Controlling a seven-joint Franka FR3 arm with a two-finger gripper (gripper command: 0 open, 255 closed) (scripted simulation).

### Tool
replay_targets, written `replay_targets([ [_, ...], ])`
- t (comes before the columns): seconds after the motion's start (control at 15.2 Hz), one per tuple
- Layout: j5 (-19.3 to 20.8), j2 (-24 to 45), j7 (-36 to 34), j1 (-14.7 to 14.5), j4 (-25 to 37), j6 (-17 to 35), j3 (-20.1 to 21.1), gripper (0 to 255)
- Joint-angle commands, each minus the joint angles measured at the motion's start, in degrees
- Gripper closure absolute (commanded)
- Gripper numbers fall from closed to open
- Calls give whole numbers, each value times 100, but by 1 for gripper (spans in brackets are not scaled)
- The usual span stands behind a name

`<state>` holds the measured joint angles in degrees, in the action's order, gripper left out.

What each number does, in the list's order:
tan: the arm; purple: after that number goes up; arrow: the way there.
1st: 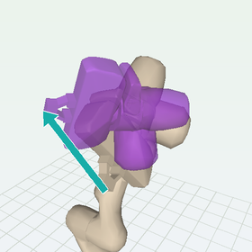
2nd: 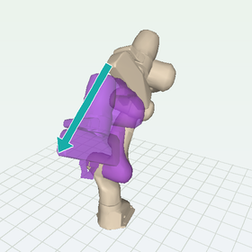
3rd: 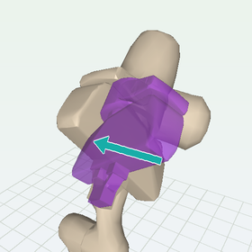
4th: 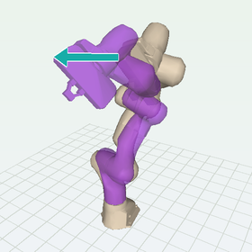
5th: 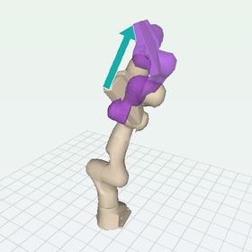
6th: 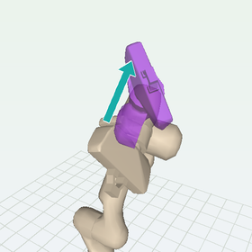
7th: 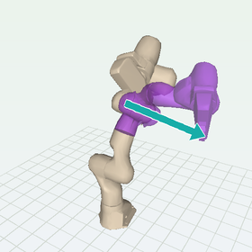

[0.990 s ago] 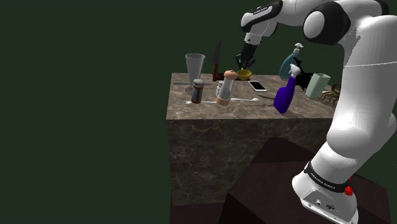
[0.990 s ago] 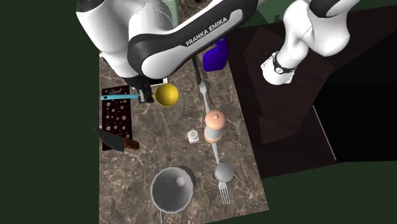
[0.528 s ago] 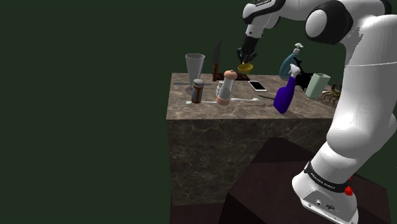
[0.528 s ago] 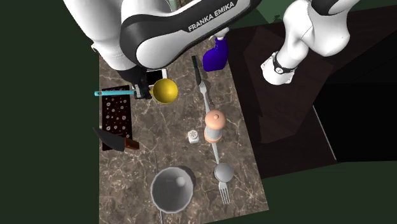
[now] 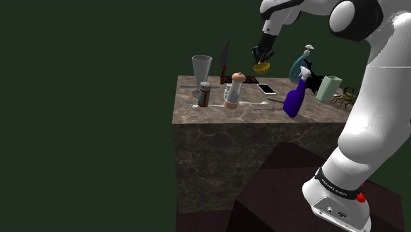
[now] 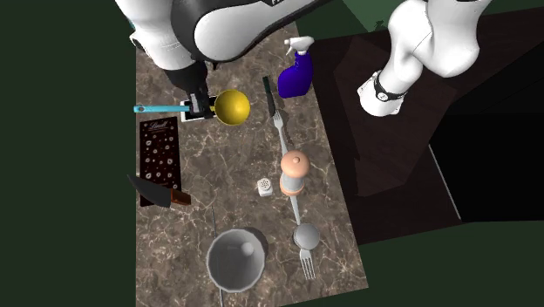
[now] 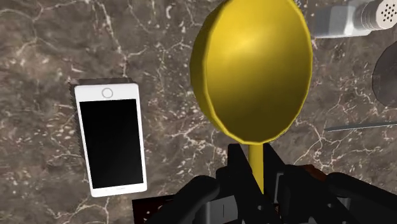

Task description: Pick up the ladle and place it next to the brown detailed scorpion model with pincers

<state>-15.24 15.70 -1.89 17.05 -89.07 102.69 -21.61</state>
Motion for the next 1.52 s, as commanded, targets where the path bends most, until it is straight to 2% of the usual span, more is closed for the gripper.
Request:
replay_targets([
  [0.0, 106, -353, 152, 33, -476, 117, -80, 255],
  [0.33, 401, -1151, 492, 169, -1455, 302, -281, 255],
  [0.73, 791, -1985, 910, 425, -2349, 380, -547, 255],
  [1.45, 1547, -3144, 1822, 1085, -3316, 228, -1148, 255],
])
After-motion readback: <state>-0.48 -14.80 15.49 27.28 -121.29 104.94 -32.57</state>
